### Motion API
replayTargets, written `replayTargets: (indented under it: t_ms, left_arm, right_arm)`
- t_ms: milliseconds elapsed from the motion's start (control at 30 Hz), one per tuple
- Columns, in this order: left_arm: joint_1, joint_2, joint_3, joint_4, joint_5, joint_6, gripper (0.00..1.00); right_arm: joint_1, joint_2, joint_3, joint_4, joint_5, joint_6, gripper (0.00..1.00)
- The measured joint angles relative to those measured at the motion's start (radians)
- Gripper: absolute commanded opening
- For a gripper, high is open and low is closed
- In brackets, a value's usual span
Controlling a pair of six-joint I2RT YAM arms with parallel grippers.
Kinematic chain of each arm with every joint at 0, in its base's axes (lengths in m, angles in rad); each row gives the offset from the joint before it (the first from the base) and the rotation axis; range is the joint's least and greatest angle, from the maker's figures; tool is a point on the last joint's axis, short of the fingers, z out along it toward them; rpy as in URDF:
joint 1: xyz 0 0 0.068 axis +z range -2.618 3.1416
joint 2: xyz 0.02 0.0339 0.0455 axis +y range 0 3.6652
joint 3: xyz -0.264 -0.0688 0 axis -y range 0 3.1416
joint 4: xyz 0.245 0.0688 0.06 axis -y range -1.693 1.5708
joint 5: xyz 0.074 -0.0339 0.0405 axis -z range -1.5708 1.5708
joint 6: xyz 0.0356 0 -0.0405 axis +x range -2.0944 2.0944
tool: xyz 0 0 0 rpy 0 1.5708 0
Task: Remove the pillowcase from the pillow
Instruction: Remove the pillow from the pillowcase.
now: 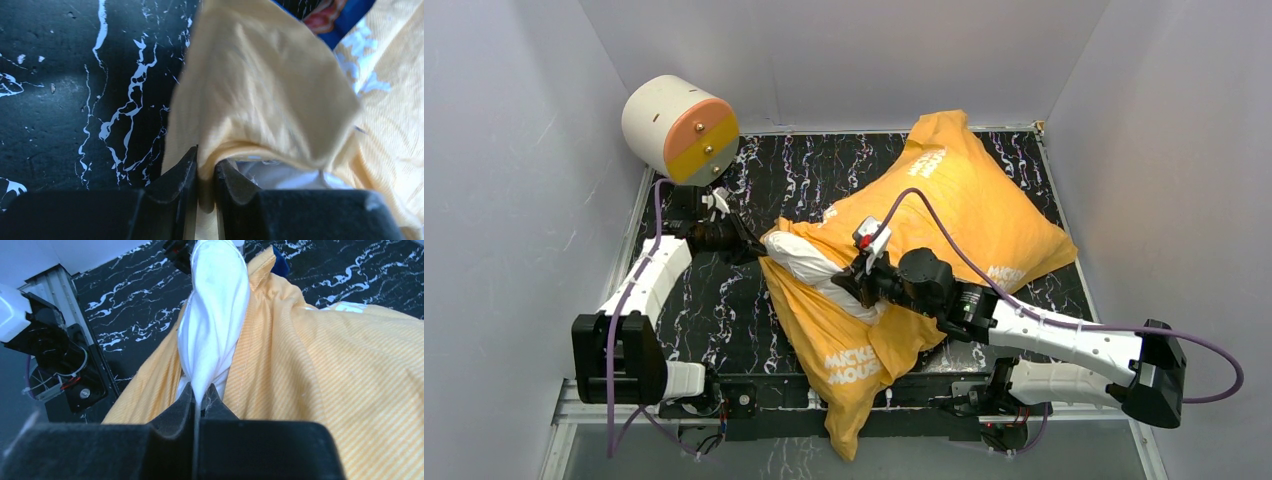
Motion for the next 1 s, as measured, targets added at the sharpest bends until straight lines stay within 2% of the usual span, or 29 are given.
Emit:
replayTargets:
  t_ms: [167,300,433,500,600,700,867,1000]
  left_arm:
    - [0.034,0.069,0.000,0.016,0.033,-0.006,0.00]
    - [0.045,0.086,-0.006,0.045,0.051,-0.006,0.00]
    - [0.110,0.021,-0.079,0.161,-0.062,-0.003,0.29]
    - [0.134,-0.036,-0.129,0.186,-0.080,-0.011,0.38]
    - [0.135,-0.188,-0.221,0.189,-0.076,-0.036,0.60]
    - [0.129,-0.309,-0.251,0.168,-0.059,-0.066,0.64]
    - [0.127,-0.461,-0.280,0.164,0.013,-0.111,0.75]
    - [0.094,-0.509,-0.314,0.183,0.051,-0.150,0.76]
  right_arm:
    - [0.001,-0.021,-0.039,0.047,-0.027,-0.013,0.00]
    - [0.015,0.023,-0.021,0.062,0.070,-0.007,0.00]
    - [0.043,0.172,0.104,0.060,0.258,0.008,0.00]
    - [0.048,0.285,0.212,0.031,0.362,0.011,0.00]
    - [0.040,0.441,0.341,0.023,0.476,0.026,0.00]
    - [0.031,0.523,0.398,0.021,0.525,0.052,0.00]
    - [0.006,0.616,0.541,-0.084,0.544,0.111,0.00]
    - [-0.011,0.641,0.580,-0.105,0.511,0.143,0.00]
